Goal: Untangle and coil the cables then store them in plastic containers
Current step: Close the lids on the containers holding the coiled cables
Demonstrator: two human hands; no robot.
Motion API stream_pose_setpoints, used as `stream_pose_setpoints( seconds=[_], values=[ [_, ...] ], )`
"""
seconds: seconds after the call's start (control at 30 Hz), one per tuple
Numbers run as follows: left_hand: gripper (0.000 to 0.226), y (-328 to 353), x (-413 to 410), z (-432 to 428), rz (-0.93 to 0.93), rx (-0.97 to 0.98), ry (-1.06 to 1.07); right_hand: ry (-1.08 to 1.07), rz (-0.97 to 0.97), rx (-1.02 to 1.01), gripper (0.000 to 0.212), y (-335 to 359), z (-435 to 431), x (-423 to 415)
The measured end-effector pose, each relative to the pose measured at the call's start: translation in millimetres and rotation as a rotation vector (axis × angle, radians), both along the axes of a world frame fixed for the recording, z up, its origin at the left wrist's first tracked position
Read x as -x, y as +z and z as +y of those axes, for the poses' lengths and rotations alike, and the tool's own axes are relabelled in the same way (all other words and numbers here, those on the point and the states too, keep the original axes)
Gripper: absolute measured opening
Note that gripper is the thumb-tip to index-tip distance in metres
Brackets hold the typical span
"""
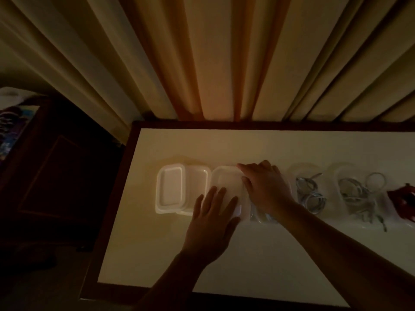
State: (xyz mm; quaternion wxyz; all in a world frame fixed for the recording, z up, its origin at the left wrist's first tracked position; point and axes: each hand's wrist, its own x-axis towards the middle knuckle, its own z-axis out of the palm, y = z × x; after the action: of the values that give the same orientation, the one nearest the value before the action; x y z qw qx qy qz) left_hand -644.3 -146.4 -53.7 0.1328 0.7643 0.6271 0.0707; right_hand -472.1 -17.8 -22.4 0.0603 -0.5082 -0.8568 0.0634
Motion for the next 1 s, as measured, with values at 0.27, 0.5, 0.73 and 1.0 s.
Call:
stream_pose_setpoints(
  seconds=[0.27,0.5,0.73,1.0],
  values=[
    [0.050,-2,-15,2,-0.010,-0.042,0.013,0.285,-0.223,0.035,0.065,-16,-28,-6],
    [0.062,5,25,30,0.237,0.008,-0.030,0.271,-0.277,0.073,0.078,-23,-34,-12],
    [0.064,-3,31,35,0.362,0.027,-0.117,0.265,-0.304,0.052,0.080,-23,-36,-8],
    [0.066,14,50,34,-0.034,0.071,0.376,0.252,-0.324,0.042,0.083,-21,-35,-5]
  ],
)
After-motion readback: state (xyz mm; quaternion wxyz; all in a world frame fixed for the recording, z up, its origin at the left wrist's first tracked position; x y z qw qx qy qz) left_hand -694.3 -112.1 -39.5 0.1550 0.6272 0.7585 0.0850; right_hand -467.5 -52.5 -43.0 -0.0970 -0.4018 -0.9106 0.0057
